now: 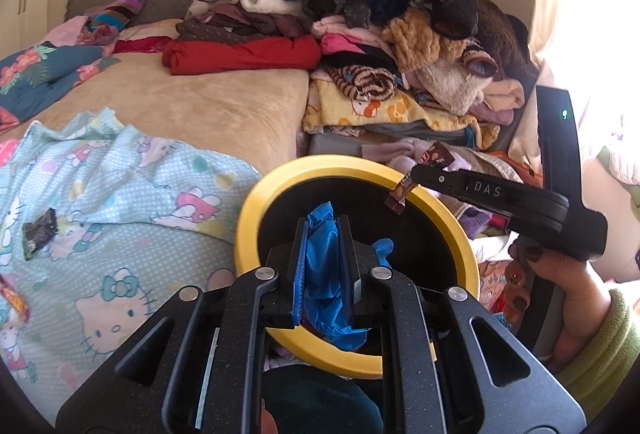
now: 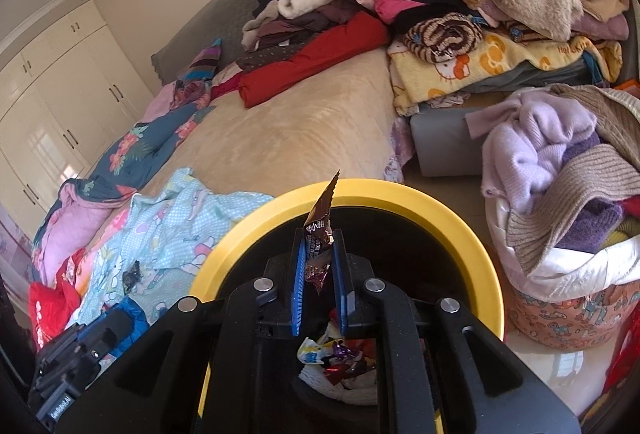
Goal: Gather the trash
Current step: 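Open the left tool to drop the glove while the right tool releases the bar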
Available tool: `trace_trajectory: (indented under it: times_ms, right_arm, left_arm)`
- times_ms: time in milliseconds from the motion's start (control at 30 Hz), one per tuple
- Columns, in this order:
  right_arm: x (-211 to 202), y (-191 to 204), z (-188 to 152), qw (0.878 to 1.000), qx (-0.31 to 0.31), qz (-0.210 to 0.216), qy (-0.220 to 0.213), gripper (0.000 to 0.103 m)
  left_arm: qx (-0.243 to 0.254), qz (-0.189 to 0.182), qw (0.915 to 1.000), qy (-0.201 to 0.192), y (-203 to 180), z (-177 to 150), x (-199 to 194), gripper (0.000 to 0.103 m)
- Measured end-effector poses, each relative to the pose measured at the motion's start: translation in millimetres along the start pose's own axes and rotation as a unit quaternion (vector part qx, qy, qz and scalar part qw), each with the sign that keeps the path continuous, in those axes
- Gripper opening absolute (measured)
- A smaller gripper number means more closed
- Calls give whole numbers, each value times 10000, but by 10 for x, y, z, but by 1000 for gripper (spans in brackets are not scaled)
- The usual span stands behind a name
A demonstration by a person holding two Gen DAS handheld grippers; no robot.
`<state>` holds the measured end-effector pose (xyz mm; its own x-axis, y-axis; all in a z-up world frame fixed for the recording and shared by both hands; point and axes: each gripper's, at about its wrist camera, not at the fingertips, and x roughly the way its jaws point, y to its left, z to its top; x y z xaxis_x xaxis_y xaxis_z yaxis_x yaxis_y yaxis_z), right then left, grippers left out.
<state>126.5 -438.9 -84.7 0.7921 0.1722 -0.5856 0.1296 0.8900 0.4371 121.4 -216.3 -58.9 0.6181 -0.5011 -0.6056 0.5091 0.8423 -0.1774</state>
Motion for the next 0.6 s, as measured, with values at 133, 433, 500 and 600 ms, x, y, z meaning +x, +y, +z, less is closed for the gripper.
trace_trajectory:
  times_ms: [133,433,500,600]
  right_arm:
    - [26,-69,-6,10000,80,-23,34,15]
    - [50,-125,-9,9997,223,-38,67,46]
    - [52,-101,-7,9998,191,-36,63,52]
    - [45,-23,-11,9999,100,-39,25,57]
  left_arm:
    - [18,-94,9998,193,-36,-44,160,9]
    - [-203,-53,9996,208,87,-112,244,57]
    - [-169,176,9997,82,112,-118,177,71]
    - [-213,394,9989,-99,219,-117,55,90]
